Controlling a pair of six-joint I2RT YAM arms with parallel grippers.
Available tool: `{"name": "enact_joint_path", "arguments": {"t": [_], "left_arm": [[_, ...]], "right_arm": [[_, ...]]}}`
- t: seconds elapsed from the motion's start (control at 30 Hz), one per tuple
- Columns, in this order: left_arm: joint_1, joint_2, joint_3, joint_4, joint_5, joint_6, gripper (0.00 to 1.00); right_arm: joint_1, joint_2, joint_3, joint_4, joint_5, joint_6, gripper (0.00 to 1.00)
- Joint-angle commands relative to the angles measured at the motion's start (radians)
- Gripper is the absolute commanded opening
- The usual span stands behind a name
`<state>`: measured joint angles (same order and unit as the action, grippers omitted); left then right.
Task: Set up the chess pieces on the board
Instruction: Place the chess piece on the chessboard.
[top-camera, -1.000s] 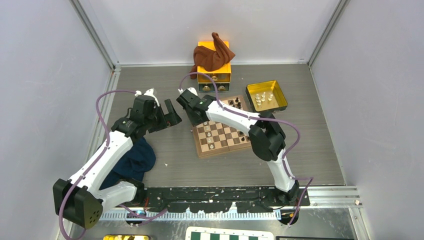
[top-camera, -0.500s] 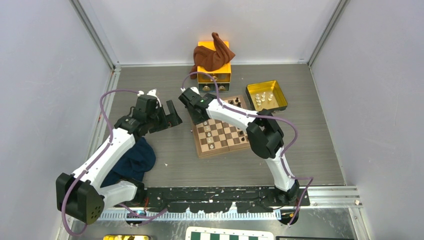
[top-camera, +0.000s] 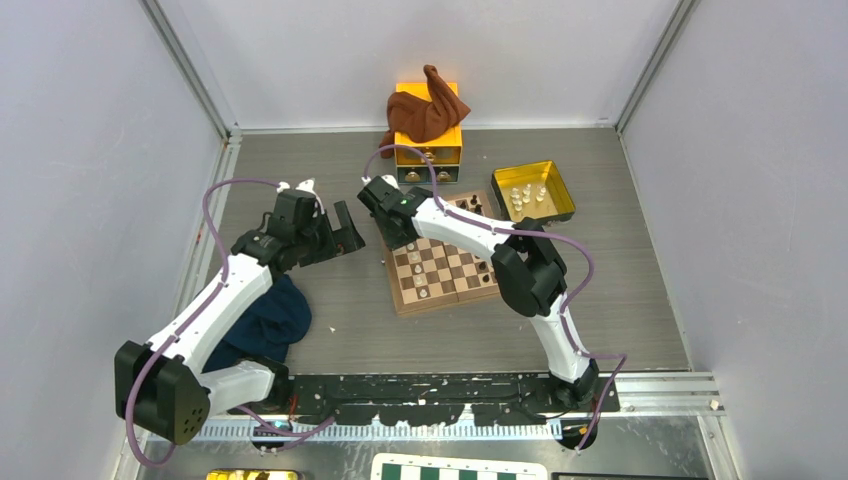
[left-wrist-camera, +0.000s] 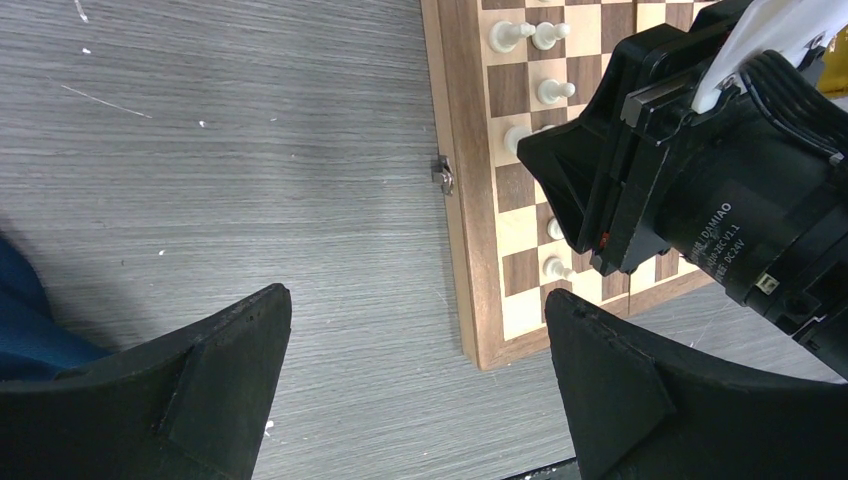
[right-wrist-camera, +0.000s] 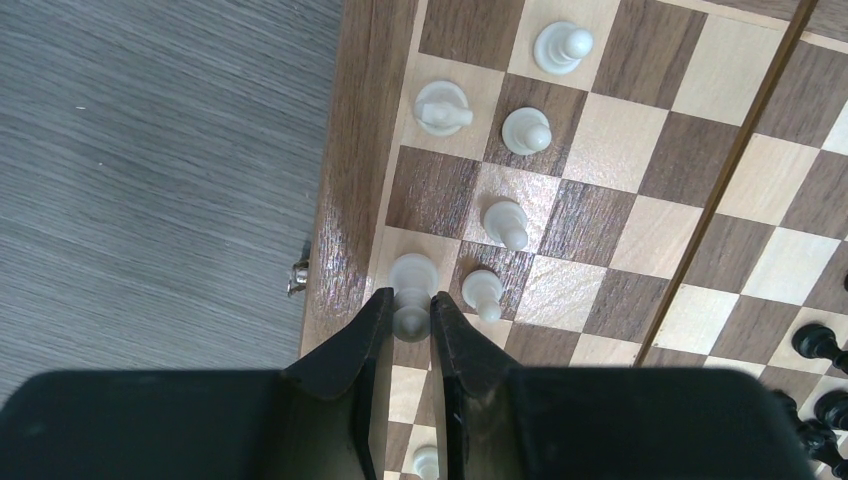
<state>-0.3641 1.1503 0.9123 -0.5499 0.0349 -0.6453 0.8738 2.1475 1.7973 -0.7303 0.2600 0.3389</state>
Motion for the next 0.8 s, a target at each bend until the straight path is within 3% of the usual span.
{"name": "enact_joint_path", "arguments": {"t": [0.0,0.77], "left_arm": [[0.007,-0.001,0.044,0.037,-0.001,0.019,0.98],[0.007,-0.009,0.027,0.040,0.004,0.012,0.98]], "right_arm": [[-0.001,-0.010,0.035,0.014,-0.004,0.005,0.01],[-0.001,0.002,0.027,0.003,-0.011,0.011,0.10]]}}
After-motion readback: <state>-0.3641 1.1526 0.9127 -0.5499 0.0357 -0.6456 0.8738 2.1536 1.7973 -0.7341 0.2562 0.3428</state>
